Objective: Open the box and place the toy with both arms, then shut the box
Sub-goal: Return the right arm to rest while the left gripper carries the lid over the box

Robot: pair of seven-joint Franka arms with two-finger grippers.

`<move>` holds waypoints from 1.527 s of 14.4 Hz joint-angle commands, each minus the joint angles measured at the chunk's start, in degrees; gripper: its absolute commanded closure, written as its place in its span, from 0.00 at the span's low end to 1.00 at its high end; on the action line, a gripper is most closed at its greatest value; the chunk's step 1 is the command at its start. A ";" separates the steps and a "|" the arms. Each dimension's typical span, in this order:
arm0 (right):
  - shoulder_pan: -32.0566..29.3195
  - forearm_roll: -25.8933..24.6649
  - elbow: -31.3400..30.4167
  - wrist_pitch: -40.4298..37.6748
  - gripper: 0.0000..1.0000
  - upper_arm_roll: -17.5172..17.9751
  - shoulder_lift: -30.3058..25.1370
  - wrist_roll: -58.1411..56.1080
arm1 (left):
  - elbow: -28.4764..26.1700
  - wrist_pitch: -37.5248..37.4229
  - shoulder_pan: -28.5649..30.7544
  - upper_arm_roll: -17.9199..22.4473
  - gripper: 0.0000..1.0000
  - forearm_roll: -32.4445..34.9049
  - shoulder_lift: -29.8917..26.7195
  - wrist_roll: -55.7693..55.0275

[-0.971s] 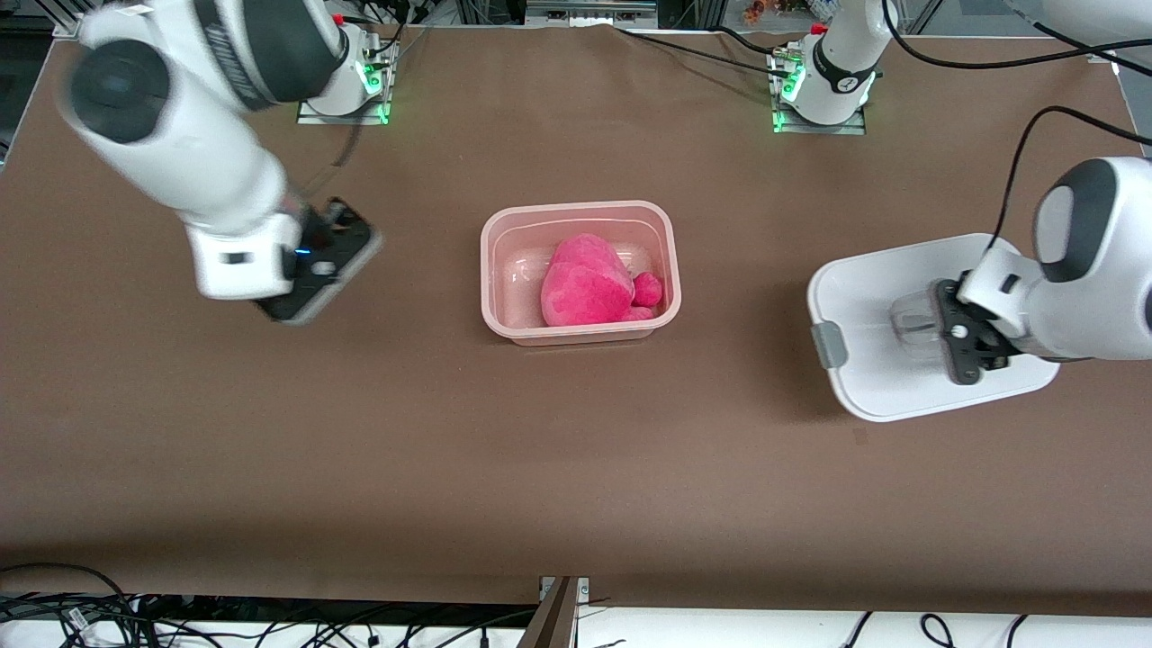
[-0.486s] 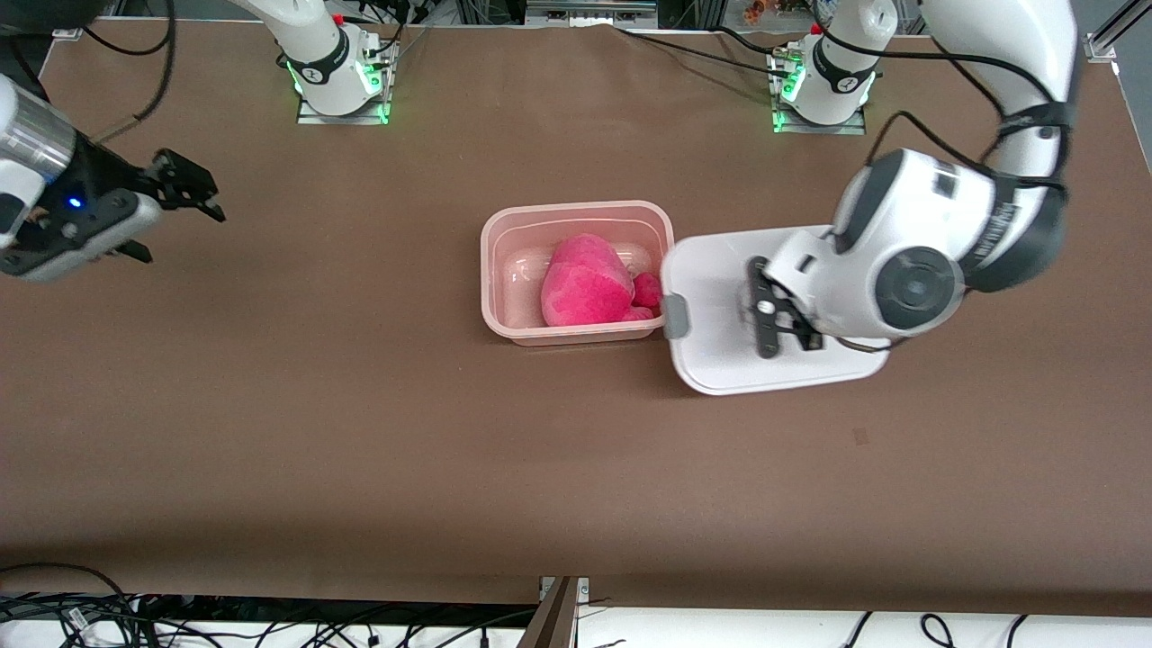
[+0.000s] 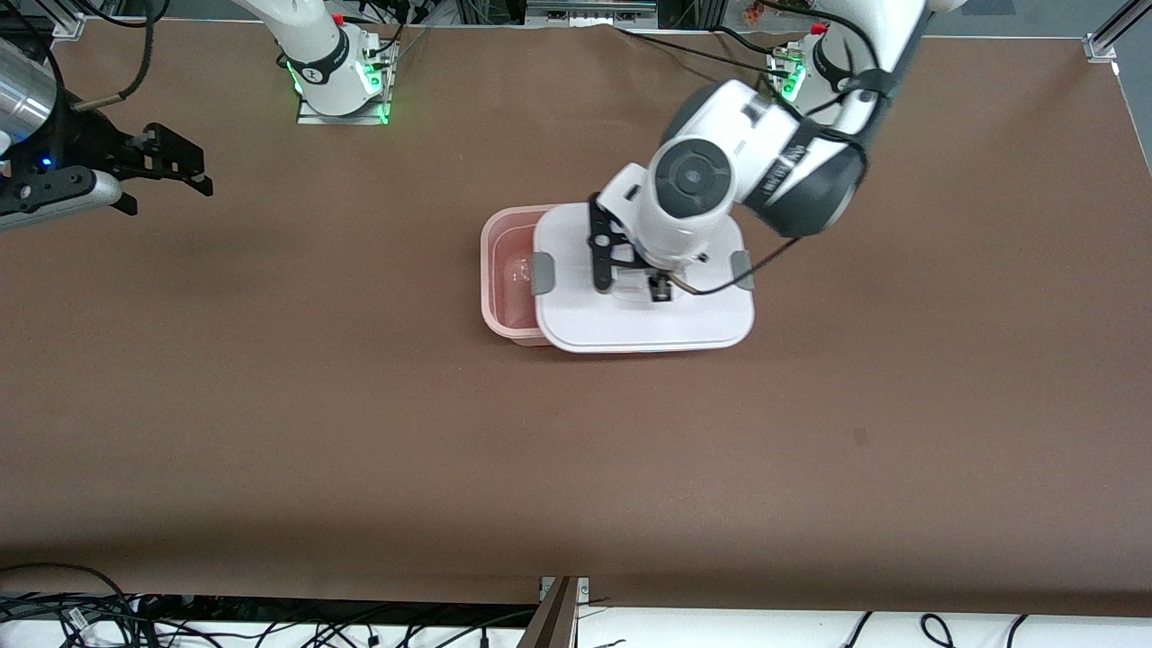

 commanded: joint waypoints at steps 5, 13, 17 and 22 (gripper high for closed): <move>-3.26 -1.82 -2.73 1.75 0.00 3.98 -1.13 4.46 | 0.69 5.27 -6.21 1.06 1.00 -0.05 3.47 -6.57; -3.61 -5.43 0.08 0.17 0.00 3.71 -0.43 3.85 | 0.86 5.54 -8.59 1.41 1.00 -0.04 5.32 -10.53; -3.35 -4.98 0.35 1.14 0.00 3.97 0.01 3.93 | 2.44 5.54 -8.67 1.59 1.00 -0.04 6.55 -11.06; -3.26 -5.07 0.35 1.23 0.00 4.68 -0.34 4.55 | 4.47 5.63 -8.76 1.67 1.00 1.00 8.31 -11.14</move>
